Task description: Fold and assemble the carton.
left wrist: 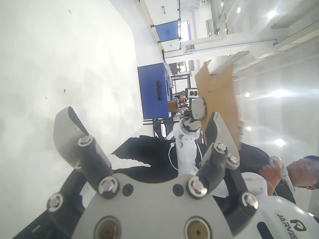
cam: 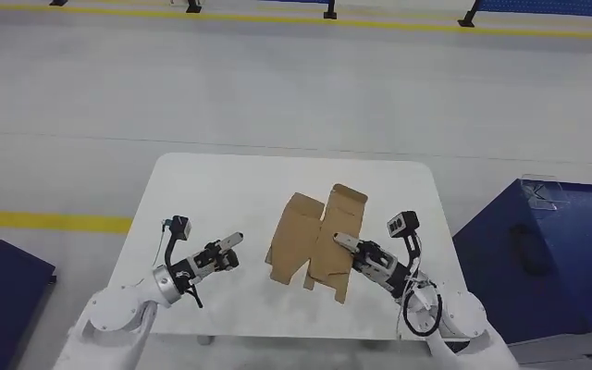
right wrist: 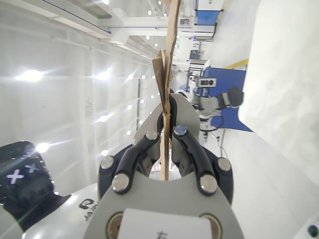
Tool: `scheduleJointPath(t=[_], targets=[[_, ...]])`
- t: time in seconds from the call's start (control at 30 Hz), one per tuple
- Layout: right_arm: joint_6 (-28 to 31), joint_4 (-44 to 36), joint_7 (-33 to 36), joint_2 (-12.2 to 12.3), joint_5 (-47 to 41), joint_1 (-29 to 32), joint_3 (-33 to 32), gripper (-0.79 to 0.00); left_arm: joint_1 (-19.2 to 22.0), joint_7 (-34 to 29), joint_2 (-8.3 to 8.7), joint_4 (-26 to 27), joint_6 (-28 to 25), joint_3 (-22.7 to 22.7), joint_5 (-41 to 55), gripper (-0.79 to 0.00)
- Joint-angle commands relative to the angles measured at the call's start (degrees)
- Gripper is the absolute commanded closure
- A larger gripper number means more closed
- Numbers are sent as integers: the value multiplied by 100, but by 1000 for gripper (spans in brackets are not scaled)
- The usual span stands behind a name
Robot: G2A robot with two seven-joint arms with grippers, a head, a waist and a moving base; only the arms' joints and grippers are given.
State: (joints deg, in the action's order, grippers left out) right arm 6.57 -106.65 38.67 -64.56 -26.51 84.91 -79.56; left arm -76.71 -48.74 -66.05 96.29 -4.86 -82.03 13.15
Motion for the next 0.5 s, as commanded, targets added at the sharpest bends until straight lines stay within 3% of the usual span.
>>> scheduleJointPath(t=[0.0, 0.33, 0.37, 0.4, 0.43, 0.47], targets=[[69, 119, 7, -9, 201, -20, 127, 0, 42, -220, 7, 7, 29, 33, 159, -785], [-29, 309, 332, -7, 666, -40, 508, 0, 315, -1187, 35, -110, 168, 372, 584, -785], [-50, 297, 333, -8, 660, -48, 525, 0, 330, -1251, 34, -102, 158, 413, 637, -745], [-67, 291, 328, -8, 687, -52, 544, 0, 340, -1302, 35, -108, 146, 439, 682, -563], [-69, 281, 312, -10, 721, -59, 564, 0, 348, -1316, 38, -107, 130, 453, 688, -465], [-84, 279, 293, -11, 767, -65, 590, 0, 349, -1296, 41, -99, 95, 468, 649, -428]])
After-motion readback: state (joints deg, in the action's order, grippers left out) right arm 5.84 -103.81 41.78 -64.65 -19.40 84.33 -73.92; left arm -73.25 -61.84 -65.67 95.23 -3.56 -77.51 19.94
